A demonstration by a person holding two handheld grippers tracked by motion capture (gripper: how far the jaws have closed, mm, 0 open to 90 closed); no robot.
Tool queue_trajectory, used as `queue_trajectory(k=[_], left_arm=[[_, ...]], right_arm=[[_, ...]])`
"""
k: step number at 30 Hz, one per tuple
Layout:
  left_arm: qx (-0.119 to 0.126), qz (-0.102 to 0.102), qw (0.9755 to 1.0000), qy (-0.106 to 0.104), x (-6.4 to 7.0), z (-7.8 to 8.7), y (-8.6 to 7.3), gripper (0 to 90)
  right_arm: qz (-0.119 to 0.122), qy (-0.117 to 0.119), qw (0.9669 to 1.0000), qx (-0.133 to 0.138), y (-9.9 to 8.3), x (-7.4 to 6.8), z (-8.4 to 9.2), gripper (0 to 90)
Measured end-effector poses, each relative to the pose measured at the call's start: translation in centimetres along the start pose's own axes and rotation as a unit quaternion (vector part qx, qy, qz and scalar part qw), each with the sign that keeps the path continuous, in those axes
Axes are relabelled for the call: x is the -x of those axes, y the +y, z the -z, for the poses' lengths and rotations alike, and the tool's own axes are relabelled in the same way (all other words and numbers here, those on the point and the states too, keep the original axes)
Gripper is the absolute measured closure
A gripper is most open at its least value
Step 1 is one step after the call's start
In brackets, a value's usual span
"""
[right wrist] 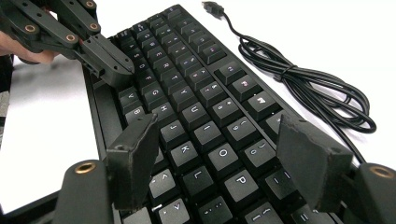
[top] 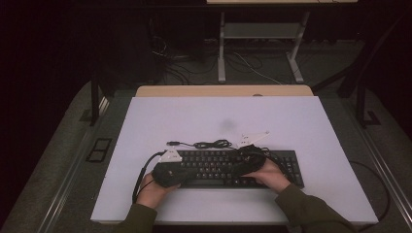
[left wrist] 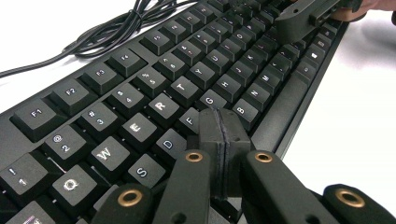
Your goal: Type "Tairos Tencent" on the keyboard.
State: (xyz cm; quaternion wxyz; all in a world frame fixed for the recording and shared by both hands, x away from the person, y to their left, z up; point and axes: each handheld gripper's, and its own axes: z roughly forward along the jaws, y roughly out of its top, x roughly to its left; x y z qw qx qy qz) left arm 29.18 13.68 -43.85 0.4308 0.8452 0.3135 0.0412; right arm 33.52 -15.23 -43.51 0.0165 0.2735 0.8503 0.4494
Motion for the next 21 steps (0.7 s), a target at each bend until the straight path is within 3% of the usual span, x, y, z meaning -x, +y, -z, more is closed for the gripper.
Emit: queue_trajectory(k=[9, 21], left_arm=[[-0.008, -0.004, 1.0, -0.001, -0.01, -0.11, -0.06, 89.3], [0.002, 0.003, 1.0, -0.004, -0.12, 0.28, 0.09, 89.3]], right_arm=[[0.0, -0.001, 1.0, 0.001, -0.02, 0.05, 0.02, 29.1], [0.001, -0.002, 1.0, 0.0, -0.03, 0.03, 0.03, 28.5]])
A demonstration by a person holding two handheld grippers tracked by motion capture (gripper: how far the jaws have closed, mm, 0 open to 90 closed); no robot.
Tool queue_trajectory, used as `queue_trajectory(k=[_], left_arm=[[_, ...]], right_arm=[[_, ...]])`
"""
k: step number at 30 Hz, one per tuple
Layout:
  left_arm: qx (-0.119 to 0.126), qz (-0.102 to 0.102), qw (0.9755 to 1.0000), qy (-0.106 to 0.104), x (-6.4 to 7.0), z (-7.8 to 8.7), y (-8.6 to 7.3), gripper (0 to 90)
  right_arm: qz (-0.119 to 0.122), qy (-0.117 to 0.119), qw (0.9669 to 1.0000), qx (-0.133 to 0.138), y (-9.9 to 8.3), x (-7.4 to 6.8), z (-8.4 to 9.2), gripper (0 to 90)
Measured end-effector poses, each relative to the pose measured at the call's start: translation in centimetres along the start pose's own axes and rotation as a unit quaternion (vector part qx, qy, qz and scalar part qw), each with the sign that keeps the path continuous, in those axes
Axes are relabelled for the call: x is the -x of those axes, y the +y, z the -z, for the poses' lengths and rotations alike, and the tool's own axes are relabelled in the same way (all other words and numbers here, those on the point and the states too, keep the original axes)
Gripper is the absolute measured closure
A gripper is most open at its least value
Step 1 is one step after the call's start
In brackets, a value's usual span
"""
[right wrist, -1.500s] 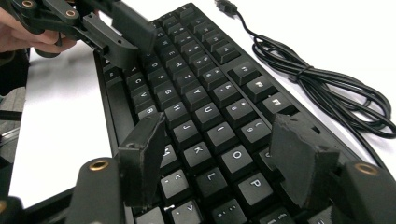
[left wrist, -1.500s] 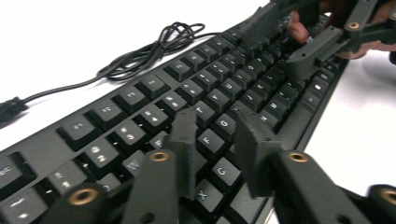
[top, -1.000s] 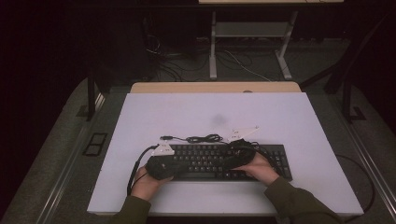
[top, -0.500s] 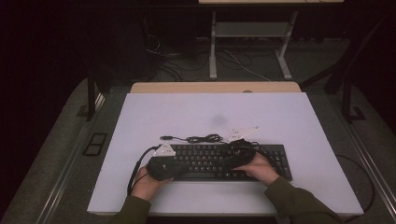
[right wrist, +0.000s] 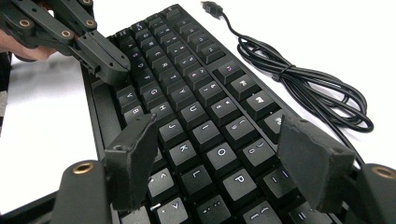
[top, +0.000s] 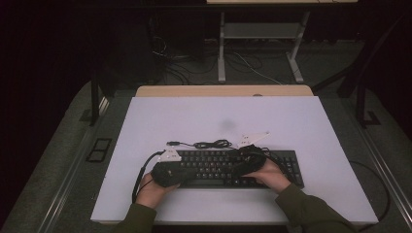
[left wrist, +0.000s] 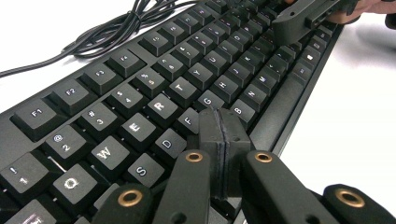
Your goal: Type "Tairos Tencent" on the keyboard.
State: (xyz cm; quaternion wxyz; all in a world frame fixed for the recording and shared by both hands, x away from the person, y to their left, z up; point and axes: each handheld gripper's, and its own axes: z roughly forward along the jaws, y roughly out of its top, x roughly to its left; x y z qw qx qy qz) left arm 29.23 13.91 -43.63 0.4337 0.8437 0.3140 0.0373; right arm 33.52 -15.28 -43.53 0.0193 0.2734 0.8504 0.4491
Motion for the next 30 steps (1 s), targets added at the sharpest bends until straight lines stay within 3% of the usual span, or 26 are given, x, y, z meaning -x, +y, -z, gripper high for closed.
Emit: queue_trajectory(k=[30], left_arm=[[0.011, 0.006, 0.9997, 0.023, -1.4, 0.1, 0.9, 89.3]], right_arm=[[-0.012, -0.02, 0.9997, 0.003, -0.9, 0.2, 1.2, 25.8]])
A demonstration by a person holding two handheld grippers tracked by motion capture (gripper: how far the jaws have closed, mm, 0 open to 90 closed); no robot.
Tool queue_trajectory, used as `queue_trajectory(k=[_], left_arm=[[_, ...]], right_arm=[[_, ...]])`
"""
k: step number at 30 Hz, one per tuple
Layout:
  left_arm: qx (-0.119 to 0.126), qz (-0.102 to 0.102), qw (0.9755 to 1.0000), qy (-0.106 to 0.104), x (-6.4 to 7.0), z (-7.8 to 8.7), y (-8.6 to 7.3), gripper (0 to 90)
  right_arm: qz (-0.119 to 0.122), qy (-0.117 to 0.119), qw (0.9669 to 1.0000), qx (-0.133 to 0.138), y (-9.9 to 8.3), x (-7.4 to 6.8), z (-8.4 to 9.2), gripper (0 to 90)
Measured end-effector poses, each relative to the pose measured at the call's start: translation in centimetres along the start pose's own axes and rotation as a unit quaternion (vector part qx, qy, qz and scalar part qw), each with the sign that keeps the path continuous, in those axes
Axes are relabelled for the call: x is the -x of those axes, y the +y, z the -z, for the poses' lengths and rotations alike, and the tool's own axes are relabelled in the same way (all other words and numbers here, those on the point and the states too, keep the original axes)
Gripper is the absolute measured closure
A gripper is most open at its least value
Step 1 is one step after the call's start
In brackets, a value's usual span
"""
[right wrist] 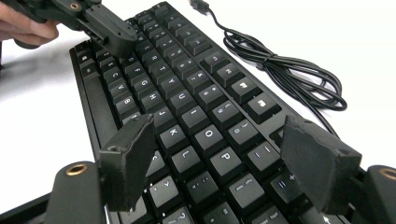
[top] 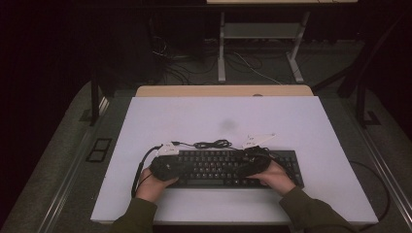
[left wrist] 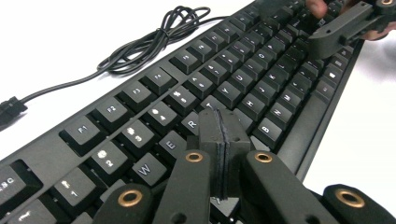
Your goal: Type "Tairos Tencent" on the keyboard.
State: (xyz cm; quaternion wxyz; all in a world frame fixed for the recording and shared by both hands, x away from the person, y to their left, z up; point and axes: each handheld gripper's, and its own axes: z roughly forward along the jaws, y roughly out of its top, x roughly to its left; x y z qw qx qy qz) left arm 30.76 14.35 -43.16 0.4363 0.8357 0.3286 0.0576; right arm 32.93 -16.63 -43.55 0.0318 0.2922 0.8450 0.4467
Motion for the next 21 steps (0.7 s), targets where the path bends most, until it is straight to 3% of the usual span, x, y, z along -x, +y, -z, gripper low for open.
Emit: queue_trajectory(k=[21], left_arm=[[-0.007, -0.003, 0.9997, 0.023, -1.3, -0.3, 0.4, 89.3]], right_arm=[[-0.009, -0.014, 0.9998, 0.006, -0.7, 0.2, 0.9, 25.8]])
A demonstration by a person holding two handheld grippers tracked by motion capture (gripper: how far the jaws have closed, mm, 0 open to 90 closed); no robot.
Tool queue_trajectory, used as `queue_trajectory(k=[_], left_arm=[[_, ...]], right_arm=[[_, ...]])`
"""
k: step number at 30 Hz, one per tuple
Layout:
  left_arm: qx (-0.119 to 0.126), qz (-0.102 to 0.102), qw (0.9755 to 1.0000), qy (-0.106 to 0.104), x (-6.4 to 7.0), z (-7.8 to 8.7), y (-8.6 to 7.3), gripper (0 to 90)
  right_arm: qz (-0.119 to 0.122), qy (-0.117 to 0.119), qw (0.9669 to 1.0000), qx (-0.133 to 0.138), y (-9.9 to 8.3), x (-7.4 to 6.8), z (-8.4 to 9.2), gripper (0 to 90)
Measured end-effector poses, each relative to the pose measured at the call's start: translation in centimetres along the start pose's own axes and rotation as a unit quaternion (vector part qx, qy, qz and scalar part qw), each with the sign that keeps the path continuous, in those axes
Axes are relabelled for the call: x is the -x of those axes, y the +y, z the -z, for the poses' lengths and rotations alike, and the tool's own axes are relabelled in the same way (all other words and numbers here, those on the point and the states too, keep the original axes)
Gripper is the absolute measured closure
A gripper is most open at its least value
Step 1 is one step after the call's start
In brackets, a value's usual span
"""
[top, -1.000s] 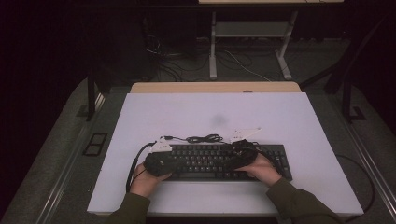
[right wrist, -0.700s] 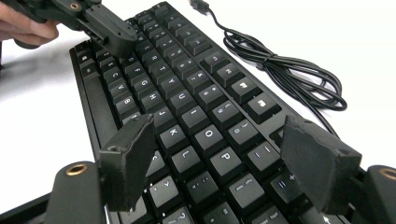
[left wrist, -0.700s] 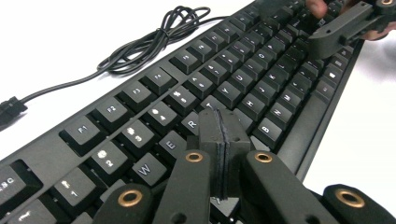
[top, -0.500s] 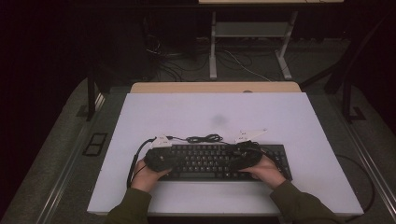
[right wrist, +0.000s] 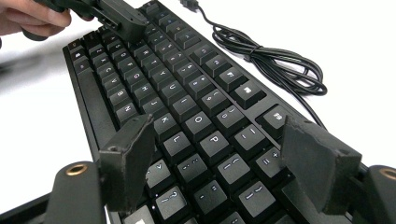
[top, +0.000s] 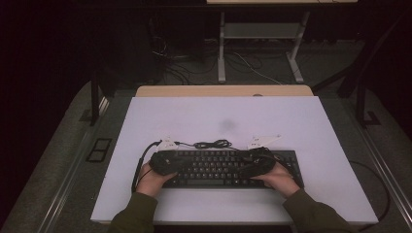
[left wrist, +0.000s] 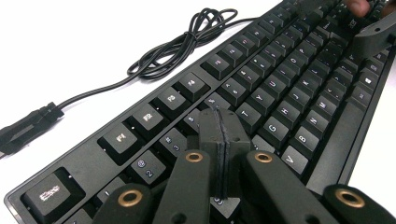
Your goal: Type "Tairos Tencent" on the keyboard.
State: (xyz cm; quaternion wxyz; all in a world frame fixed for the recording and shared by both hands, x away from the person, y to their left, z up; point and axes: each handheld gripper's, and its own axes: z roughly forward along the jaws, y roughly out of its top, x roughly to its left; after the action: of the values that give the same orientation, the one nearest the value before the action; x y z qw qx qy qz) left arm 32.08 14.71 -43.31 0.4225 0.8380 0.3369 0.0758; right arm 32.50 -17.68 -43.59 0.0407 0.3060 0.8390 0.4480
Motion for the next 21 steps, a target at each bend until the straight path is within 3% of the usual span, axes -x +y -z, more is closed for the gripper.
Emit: queue_trajectory(k=[21], left_arm=[[-0.013, -0.004, 0.9999, 0.007, 0.06, -0.41, -0.12, 89.3]], right_arm=[[-0.001, 0.0, 1.0, 0.0, 0.0, -0.02, 0.02, 25.8]])
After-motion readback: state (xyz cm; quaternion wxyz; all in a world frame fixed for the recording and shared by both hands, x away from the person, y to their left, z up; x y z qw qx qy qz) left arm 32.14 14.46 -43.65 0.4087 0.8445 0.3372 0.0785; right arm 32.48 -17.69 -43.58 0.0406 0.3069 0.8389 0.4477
